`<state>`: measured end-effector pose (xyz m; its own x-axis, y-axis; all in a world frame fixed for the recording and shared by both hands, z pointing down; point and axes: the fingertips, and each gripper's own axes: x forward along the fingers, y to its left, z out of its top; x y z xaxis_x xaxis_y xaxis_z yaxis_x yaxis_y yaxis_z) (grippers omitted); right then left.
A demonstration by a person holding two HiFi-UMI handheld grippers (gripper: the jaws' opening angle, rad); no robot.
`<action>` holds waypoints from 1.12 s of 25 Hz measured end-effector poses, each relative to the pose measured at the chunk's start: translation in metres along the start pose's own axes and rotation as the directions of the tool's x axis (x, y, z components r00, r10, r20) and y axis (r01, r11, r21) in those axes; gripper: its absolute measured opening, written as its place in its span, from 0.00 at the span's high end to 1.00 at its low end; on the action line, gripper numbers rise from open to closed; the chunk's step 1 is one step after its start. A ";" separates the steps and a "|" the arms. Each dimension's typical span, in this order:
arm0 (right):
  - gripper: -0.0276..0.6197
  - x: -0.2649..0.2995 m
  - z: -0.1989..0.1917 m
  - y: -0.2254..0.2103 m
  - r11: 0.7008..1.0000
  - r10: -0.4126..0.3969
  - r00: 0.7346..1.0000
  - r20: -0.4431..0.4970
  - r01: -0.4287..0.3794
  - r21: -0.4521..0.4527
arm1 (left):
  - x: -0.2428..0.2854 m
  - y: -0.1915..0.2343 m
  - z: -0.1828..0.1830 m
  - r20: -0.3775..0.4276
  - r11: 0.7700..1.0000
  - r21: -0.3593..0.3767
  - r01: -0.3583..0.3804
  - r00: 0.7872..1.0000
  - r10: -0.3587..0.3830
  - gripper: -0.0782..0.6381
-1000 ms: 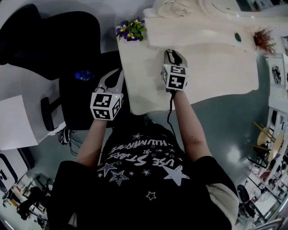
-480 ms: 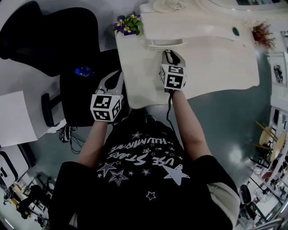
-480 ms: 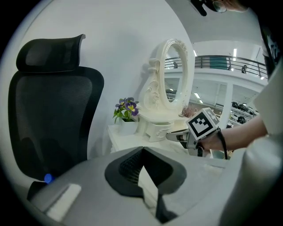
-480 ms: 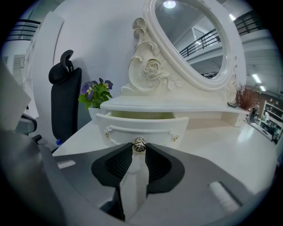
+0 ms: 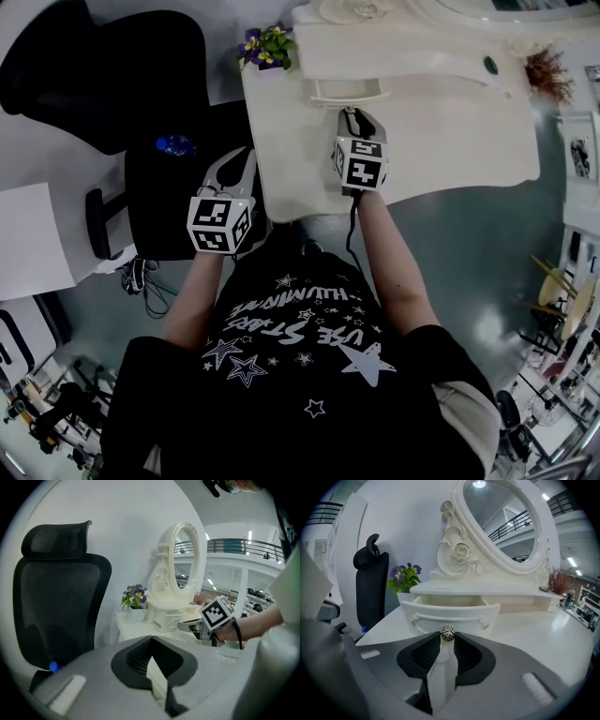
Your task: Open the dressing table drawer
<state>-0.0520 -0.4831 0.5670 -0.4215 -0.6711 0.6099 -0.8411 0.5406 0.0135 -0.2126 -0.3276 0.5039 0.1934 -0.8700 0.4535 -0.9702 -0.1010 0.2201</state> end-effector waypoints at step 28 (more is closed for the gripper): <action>0.77 -0.018 -0.014 0.002 1.000 0.013 1.000 -0.007 -0.013 -0.003 | -0.006 -0.014 -0.002 0.014 1.000 -0.007 -0.003 1.000 0.003 0.89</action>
<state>-0.0410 -0.4630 0.5674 -0.4298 -0.6609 0.6151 -0.8349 0.5504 0.0080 -0.2002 -0.3199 0.4994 0.1886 -0.8769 0.4420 -0.9698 -0.0954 0.2245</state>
